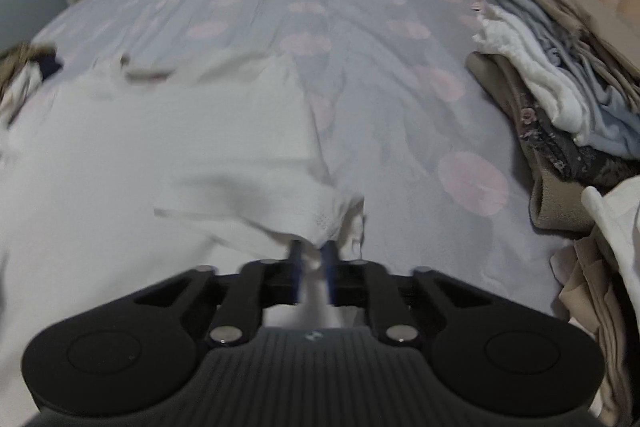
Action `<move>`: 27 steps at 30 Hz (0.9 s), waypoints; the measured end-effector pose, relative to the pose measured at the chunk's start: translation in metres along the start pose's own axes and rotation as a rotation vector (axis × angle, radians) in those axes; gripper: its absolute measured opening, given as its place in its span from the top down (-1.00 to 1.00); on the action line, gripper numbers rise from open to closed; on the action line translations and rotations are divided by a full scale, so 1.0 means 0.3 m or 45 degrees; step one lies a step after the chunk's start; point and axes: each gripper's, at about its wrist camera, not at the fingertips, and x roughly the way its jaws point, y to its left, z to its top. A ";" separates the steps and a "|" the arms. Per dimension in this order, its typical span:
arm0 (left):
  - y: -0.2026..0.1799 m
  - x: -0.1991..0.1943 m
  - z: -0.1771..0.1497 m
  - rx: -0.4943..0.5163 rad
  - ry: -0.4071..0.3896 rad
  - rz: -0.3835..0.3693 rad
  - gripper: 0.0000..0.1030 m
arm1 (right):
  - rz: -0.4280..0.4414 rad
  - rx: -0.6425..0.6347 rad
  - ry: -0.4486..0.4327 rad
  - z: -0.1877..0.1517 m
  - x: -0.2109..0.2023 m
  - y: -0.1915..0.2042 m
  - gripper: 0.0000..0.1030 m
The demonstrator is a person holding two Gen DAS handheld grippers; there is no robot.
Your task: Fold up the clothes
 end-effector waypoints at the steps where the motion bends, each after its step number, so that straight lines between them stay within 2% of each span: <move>1: -0.008 0.003 0.001 0.006 0.002 -0.010 0.20 | 0.035 0.038 0.009 0.004 -0.004 -0.001 0.94; 4: -0.054 0.018 0.014 0.027 0.015 -0.060 0.20 | 0.116 0.108 0.093 -0.008 0.016 0.012 0.94; 8: -0.174 0.071 0.071 0.070 0.014 -0.141 0.20 | 0.014 0.004 0.153 -0.042 0.068 0.043 0.94; 13: -0.322 0.198 0.150 0.094 0.038 -0.240 0.20 | 0.026 0.031 0.147 -0.035 0.067 0.016 0.94; 16: -0.403 0.273 0.170 0.140 0.045 -0.267 0.20 | 0.045 0.050 0.153 -0.028 0.059 0.004 0.94; 21: -0.513 0.366 0.154 0.313 0.037 -0.226 0.20 | 0.088 0.077 0.170 -0.024 0.066 -0.014 0.94; 26: -0.556 0.425 0.142 0.379 0.027 -0.202 0.20 | 0.117 0.117 0.178 -0.020 0.080 -0.040 0.93; 27: -0.563 0.436 0.141 0.393 0.024 -0.193 0.26 | 0.117 0.122 0.177 -0.019 0.081 -0.043 0.93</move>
